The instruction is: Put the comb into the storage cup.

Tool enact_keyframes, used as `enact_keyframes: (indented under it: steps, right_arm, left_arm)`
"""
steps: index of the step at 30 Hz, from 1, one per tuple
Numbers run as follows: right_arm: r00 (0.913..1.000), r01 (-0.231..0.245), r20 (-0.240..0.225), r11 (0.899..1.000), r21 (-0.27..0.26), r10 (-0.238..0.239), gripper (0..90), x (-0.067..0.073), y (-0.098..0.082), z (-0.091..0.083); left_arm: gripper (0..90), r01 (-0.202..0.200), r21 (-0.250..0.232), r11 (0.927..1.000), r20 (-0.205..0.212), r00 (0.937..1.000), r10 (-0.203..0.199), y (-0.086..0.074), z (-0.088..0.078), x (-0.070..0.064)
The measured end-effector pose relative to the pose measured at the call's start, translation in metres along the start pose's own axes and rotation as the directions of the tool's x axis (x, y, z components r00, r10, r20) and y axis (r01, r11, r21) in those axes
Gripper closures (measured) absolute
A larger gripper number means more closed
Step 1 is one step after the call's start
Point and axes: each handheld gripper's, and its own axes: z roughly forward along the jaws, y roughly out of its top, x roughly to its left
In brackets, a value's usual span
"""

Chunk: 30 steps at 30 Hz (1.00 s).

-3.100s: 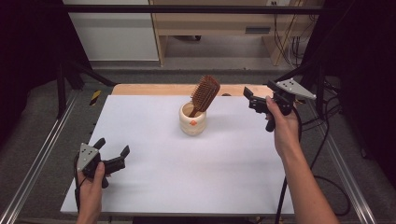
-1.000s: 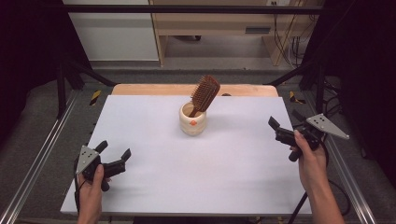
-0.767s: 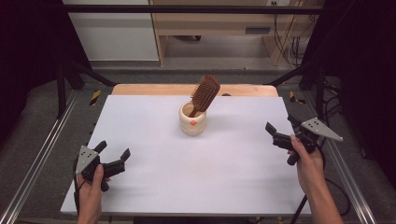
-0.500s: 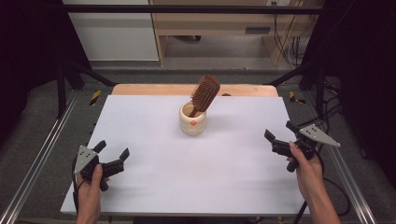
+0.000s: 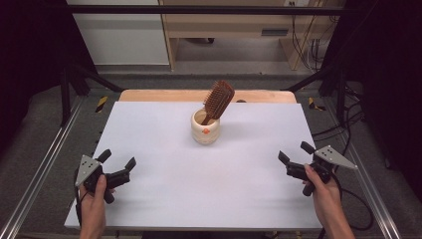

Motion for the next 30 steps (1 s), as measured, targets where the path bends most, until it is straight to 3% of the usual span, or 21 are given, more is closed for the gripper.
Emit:
enact_keyframes:
  steps: [7, 12, 23, 30]
  right_arm:
    - [1.0000, -0.008, 0.000, 1.000, -0.002, 0.008, 4.2, 0.005, -0.006, -0.002]
    - [1.0000, -0.008, -0.001, 1.000, 0.002, 0.008, 4.3, 0.009, -0.009, -0.006]
    - [0.9992, -0.024, -0.032, 1.000, -0.003, 0.024, 4.7, 0.019, -0.023, -0.003]
    - [0.9979, -0.006, -0.064, 1.000, 0.006, 0.006, 4.7, 0.027, -0.029, 0.003]
  left_arm:
    - [1.5, -0.012, 0.000, 0.9999, 0.002, 0.9999, 0.012, 0.001, 0.001, 0.001]
    - [1.5, 0.017, -0.009, 0.9998, 0.011, 0.9998, -0.017, 0.001, 0.000, 0.003]
    - [1.6, 0.007, -0.008, 0.9999, 0.018, 0.9998, -0.007, 0.001, -0.002, 0.001]
    - [1.6, 0.008, -0.011, 0.9999, 0.036, 0.9993, -0.008, 0.001, -0.001, -0.001]
